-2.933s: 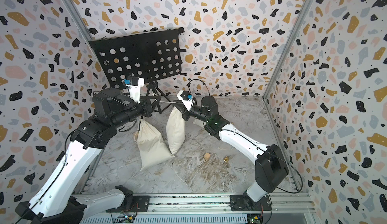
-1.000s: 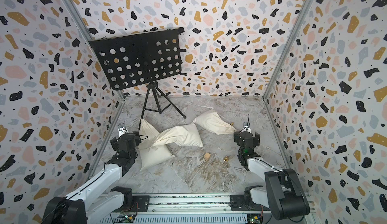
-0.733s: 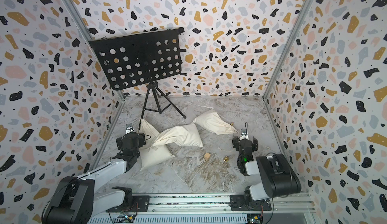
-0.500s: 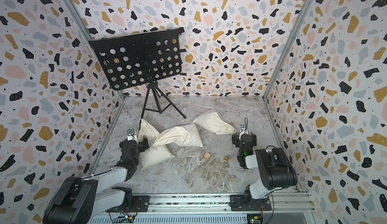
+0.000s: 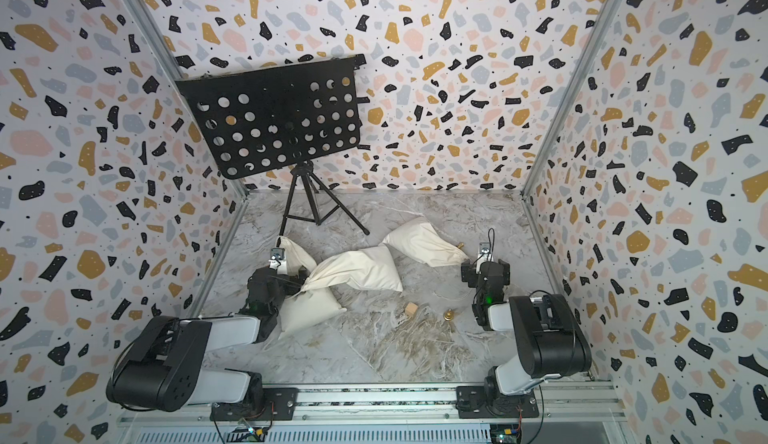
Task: Close the soil bag
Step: Reset both arms
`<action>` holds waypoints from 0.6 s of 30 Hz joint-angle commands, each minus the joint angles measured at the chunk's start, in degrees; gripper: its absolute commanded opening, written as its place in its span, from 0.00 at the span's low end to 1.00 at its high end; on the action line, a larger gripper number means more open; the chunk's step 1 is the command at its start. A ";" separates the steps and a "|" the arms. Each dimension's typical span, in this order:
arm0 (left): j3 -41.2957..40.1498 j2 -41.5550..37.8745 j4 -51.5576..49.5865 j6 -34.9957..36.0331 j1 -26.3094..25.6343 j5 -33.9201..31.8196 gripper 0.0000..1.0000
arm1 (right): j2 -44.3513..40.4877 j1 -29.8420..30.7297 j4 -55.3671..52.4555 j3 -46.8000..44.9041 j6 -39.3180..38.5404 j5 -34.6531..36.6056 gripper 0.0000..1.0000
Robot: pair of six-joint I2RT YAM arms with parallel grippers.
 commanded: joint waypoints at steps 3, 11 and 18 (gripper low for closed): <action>2.96 0.83 -0.72 1.25 0.30 3.96 1.00 | -0.78 -0.14 -0.06 0.29 0.56 -0.31 1.00; 3.52 0.91 -1.71 0.95 1.20 5.08 1.00 | -0.30 -0.55 -2.19 1.54 0.77 -1.90 1.00; 3.05 0.30 -1.37 0.87 1.26 5.02 1.00 | -0.92 -2.05 -2.19 1.26 1.39 -4.71 1.00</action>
